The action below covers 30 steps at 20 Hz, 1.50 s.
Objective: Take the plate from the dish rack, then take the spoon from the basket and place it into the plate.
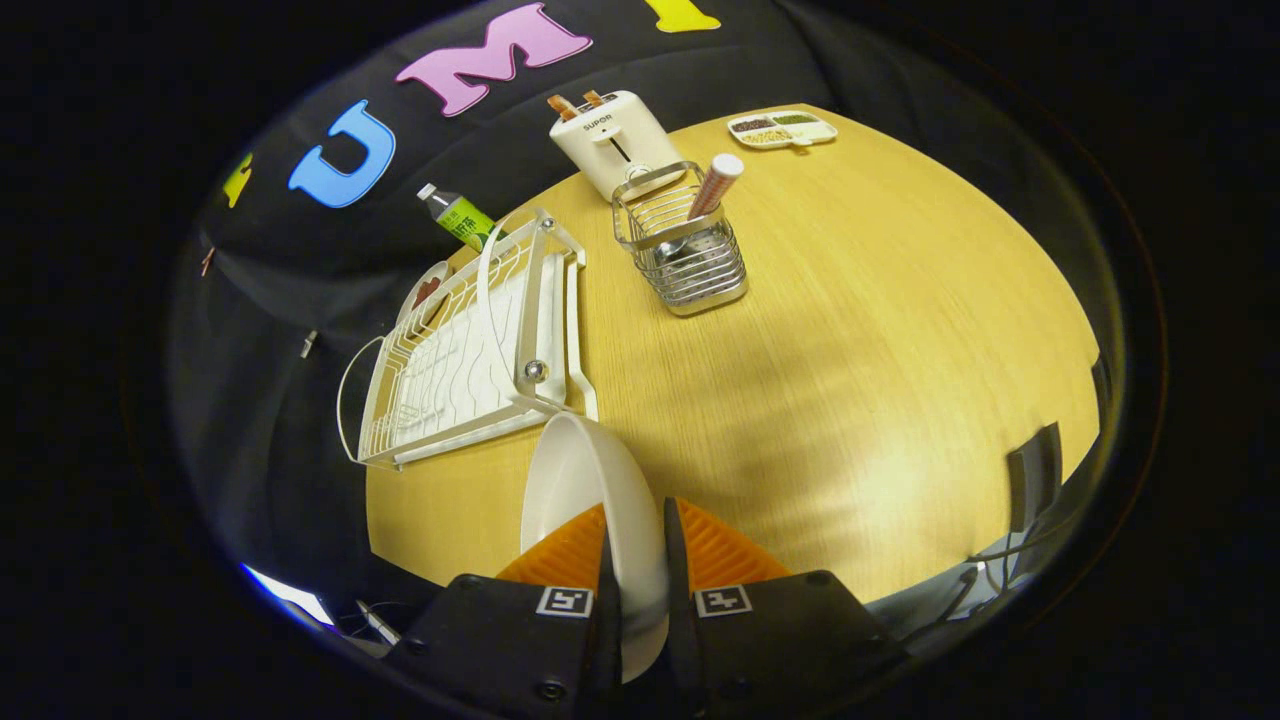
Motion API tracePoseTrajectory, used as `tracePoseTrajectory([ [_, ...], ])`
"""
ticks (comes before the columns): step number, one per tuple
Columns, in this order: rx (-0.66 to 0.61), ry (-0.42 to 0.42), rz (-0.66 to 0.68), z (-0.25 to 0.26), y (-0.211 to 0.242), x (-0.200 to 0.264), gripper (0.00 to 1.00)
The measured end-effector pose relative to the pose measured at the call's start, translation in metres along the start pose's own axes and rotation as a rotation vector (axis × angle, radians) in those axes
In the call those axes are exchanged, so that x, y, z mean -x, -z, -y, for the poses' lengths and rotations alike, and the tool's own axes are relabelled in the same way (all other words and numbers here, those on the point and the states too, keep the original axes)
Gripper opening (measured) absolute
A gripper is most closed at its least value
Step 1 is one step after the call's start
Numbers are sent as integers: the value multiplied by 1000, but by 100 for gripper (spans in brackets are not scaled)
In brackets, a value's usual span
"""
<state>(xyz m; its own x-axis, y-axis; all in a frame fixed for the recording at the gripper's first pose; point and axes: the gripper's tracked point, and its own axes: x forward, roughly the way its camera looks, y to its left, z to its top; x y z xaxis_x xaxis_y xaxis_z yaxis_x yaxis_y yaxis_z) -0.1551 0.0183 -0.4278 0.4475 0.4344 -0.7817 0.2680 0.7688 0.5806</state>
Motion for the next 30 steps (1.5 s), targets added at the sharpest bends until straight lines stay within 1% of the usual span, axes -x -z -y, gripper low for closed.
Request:
tracePoseTrajectory([
  [5, -107, -48, -26, -6, 9, -22, 25],
  [6, -122, -38, -29, -3, 11, -24, 25],
  [9, -156, -19, -31, 3, 13, -28, 31],
  [12, -148, 24, -28, 15, 12, -30, 29],
  [13, -151, 22, -24, 16, 10, -30, 37],
  [15, -161, 26, -8, 20, 5, -27, 46],
  [16, -159, 34, 1, 23, 2, -26, 54],
  [17, -154, 41, 10, 25, -2, -25, 62],
  [19, -130, 52, 28, 29, -11, -18, 74],
  [21, -91, 74, 45, 33, -19, -12, 75],
  [23, -37, 94, 61, 35, -28, -2, 80],
  [26, 37, 83, 102, 23, -47, 16, 85],
  [30, 147, 91, 203, 12, -85, 39, 85],
])
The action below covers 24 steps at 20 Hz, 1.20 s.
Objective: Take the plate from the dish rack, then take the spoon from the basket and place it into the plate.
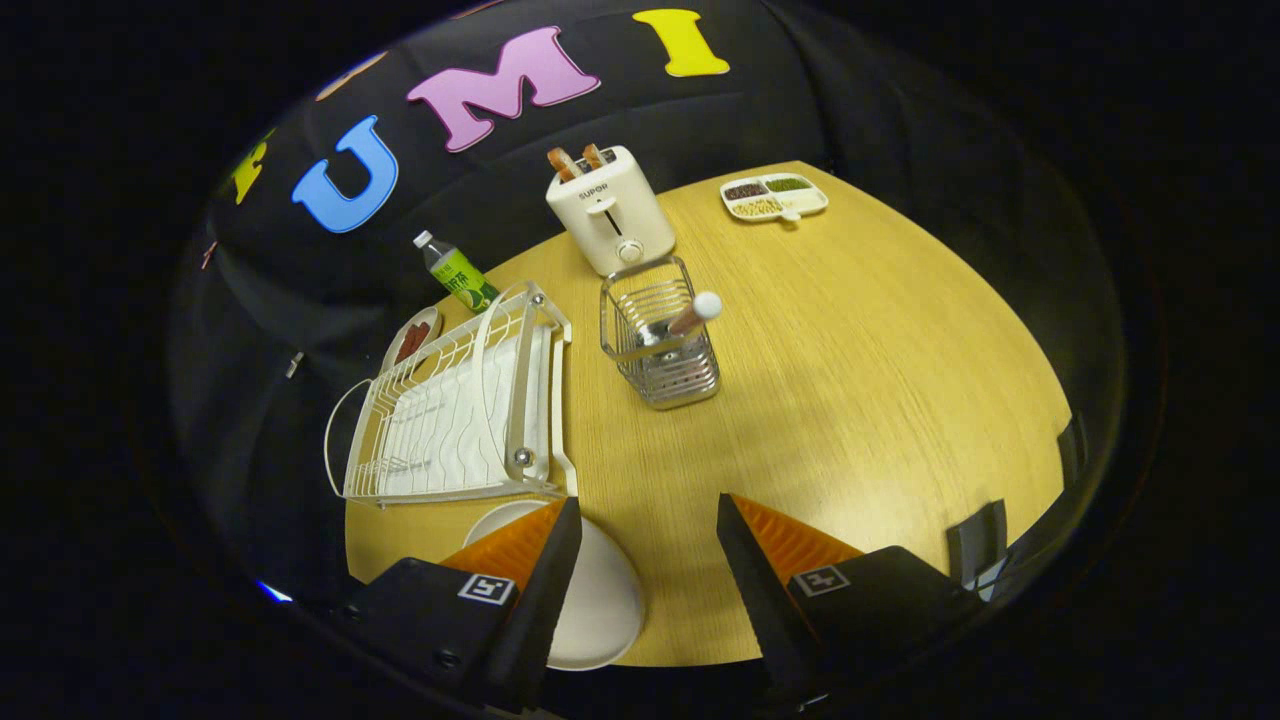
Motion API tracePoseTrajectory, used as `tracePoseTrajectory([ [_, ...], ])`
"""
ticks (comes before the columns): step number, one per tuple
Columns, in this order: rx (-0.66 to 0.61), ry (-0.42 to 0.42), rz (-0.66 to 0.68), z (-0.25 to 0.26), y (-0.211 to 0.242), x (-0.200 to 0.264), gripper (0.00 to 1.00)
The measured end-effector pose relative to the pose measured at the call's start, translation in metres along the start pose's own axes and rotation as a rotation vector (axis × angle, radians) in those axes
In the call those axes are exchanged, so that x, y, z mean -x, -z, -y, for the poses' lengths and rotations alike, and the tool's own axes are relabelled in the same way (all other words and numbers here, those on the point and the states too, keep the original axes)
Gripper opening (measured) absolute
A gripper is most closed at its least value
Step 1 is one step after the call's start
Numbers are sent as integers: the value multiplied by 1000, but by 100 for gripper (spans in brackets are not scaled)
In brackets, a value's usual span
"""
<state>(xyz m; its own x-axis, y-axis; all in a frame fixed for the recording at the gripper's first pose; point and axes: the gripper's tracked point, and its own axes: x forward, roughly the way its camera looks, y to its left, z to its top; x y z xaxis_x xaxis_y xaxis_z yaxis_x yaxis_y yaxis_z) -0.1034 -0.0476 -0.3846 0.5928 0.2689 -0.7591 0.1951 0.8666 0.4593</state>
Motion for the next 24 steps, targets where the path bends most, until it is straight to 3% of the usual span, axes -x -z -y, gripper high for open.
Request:
tracePoseTrajectory([
  [5, 159, 67, 138, 14, -58, 8, 85],
  [10, 218, 63, 113, 23, -71, -20, 84],
  [16, 225, 37, 88, 24, -80, -50, 70],
  [18, 213, 22, 76, 21, -82, -59, 62],
  [20, 190, 9, 70, 19, -85, -61, 38],
  [21, 181, 1, 68, 19, -85, -62, 19],
  [24, 178, -3, 64, 17, -86, -63, 15],
])
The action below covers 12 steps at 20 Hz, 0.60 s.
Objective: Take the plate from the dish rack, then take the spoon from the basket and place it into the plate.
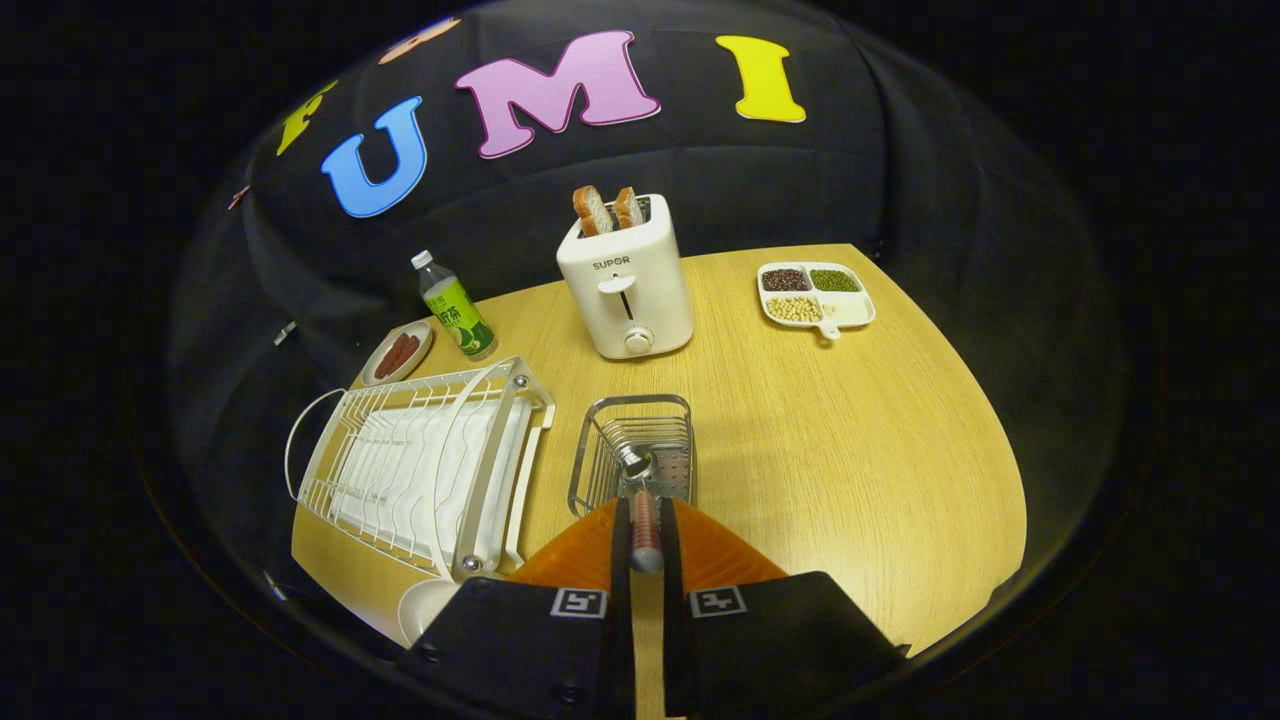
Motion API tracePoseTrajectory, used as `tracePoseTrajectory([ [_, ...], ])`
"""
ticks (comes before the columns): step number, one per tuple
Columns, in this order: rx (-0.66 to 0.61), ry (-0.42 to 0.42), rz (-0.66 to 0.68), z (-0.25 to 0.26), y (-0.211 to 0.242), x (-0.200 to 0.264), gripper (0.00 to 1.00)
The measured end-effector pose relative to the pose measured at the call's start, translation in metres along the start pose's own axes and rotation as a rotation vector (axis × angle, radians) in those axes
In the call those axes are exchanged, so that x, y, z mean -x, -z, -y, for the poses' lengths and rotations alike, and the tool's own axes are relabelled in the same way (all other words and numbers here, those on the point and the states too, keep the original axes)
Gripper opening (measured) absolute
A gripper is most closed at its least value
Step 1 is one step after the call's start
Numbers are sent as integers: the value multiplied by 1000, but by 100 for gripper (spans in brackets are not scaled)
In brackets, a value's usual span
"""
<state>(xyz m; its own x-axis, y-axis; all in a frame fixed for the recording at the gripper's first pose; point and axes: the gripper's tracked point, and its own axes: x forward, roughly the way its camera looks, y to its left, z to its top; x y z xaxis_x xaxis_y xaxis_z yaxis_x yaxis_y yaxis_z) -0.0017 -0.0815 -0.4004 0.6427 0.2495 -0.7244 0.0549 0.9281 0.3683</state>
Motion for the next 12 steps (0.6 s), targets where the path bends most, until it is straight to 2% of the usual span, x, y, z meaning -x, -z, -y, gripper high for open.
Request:
tracePoseTrajectory([
  [2, 10, 10, 16, 1, -4, 4, 10],
  [12, 35, 32, 90, -7, -34, 39, 10],
])
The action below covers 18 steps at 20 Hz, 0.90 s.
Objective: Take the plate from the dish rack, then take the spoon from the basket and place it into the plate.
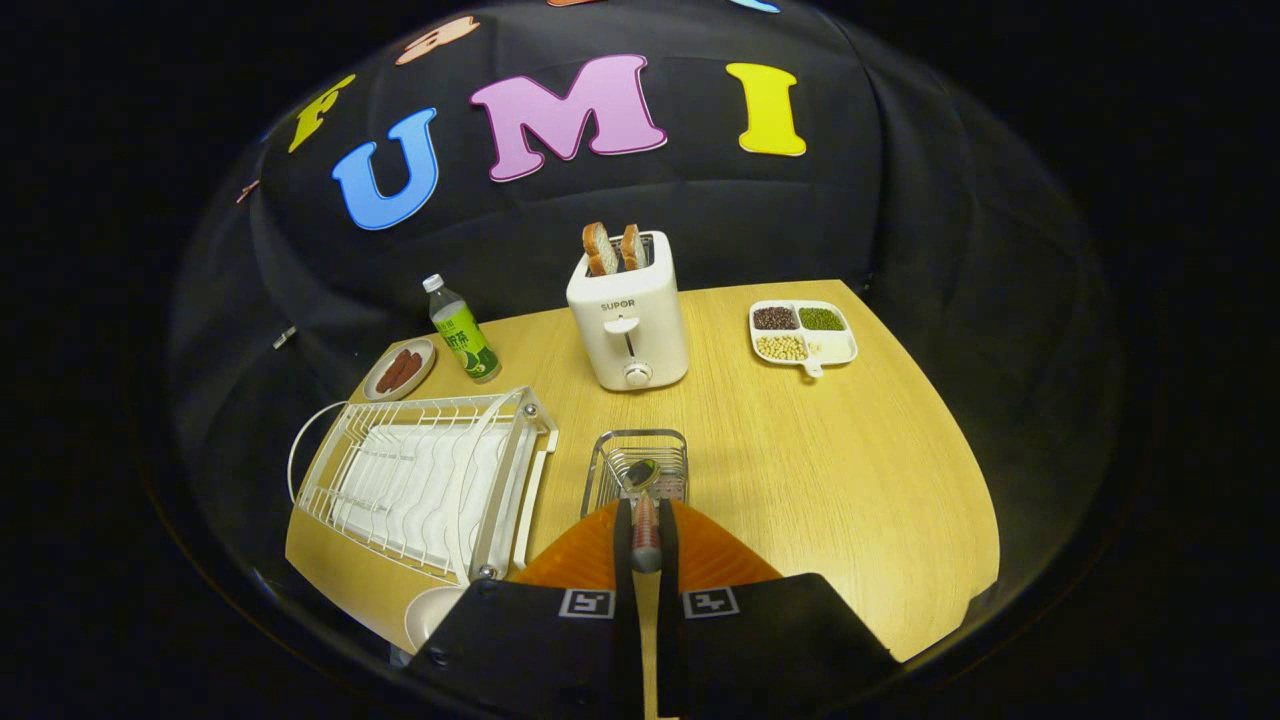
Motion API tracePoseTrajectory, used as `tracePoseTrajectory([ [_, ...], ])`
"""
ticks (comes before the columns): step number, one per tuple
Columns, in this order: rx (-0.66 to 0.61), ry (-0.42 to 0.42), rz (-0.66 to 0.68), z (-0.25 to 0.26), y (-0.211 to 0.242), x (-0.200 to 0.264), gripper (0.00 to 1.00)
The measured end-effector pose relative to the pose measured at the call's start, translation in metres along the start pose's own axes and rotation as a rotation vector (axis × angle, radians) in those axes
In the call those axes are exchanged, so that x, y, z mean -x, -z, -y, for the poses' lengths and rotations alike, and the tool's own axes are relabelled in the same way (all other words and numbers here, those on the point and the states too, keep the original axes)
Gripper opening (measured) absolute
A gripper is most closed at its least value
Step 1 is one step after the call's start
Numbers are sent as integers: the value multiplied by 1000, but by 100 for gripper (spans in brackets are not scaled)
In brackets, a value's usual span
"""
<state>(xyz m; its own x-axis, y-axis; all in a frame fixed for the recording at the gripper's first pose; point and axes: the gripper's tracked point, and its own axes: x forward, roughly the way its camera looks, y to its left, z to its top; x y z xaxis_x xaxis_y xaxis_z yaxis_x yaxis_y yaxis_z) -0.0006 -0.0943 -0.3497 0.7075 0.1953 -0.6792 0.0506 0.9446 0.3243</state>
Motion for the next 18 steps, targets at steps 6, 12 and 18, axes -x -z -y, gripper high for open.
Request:
tracePoseTrajectory([
  [6, 13, -39, 72, -18, -28, 60, 10],
  [12, 43, -143, 31, -71, -7, 112, 10],
  [18, 89, -219, -105, -110, 69, 137, 10],
])
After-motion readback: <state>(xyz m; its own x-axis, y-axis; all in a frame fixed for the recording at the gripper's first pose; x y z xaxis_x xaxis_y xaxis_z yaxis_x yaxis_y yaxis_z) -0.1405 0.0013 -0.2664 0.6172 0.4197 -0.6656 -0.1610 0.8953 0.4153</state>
